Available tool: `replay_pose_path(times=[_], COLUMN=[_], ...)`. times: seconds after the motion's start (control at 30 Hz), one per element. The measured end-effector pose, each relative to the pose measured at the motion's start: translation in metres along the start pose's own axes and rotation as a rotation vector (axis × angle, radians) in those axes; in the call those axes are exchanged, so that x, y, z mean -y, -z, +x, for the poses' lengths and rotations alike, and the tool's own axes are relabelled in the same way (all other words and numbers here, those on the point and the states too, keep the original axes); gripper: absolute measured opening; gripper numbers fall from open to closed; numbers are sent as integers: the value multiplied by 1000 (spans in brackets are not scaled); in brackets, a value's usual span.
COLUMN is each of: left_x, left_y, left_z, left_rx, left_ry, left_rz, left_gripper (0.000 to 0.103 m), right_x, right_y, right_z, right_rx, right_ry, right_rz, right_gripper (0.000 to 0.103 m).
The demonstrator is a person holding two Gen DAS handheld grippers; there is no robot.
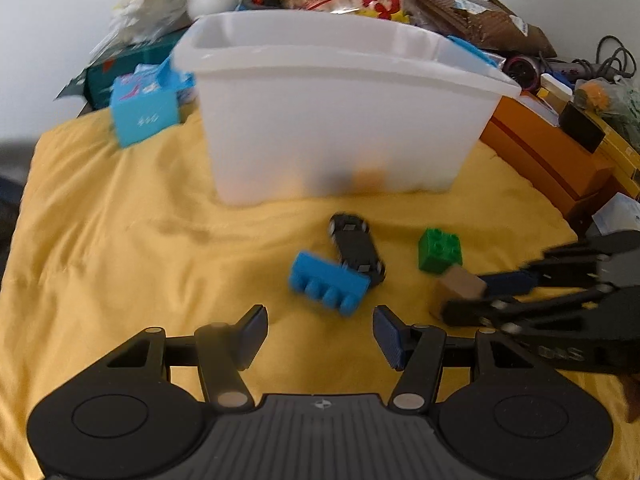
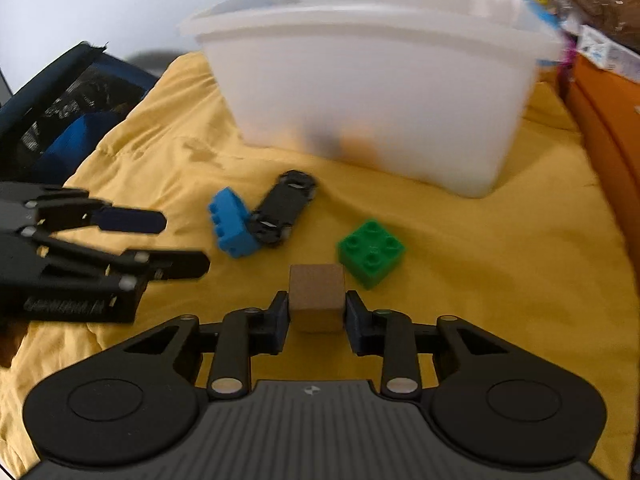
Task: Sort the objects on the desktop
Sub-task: 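Grasp the blue brick with the left tool while the right tool grasps the brown cube, then carry the blue brick and brown cube into the white bin and release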
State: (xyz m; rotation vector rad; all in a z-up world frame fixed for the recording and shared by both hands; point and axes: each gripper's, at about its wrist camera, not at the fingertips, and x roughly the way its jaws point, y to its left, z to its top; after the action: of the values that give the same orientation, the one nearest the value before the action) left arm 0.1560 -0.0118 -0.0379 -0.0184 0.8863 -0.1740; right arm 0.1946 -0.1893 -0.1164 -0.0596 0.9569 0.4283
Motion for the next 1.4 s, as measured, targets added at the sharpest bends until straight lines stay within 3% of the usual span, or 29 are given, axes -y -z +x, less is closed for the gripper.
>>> replay_pose_path(times=[0.27, 0.37, 0.5, 0.67, 1.0, 1.2, 1.4], left_x=[9, 8, 11, 3, -19, -27, -29], left_y=[-13, -11, -7, -9, -50, -98, -149], left_z=[34, 36, 25, -10, -73, -84, -79], left_rx=[-37, -41, -21, 25, 118, 169, 151], left_ry=[-12, 11, 11, 19, 29, 15, 13], left_rz=[94, 109, 132, 67, -70, -39, -8], left_gripper=[63, 55, 54, 54, 55, 55, 55], right_x=[27, 29, 29, 26, 18, 23, 35], right_y=[20, 25, 26, 20, -35, -82, -132], right_z=[-25, -30, -34, -41, -73, -93, -98], right_rx=[-6, 1, 11, 61, 213, 287, 311], right_ry=[27, 26, 19, 12, -28, -22, -3], right_rz=[68, 83, 96, 109, 79, 37, 33], right_gripper=[33, 33, 33, 33, 32, 32, 32])
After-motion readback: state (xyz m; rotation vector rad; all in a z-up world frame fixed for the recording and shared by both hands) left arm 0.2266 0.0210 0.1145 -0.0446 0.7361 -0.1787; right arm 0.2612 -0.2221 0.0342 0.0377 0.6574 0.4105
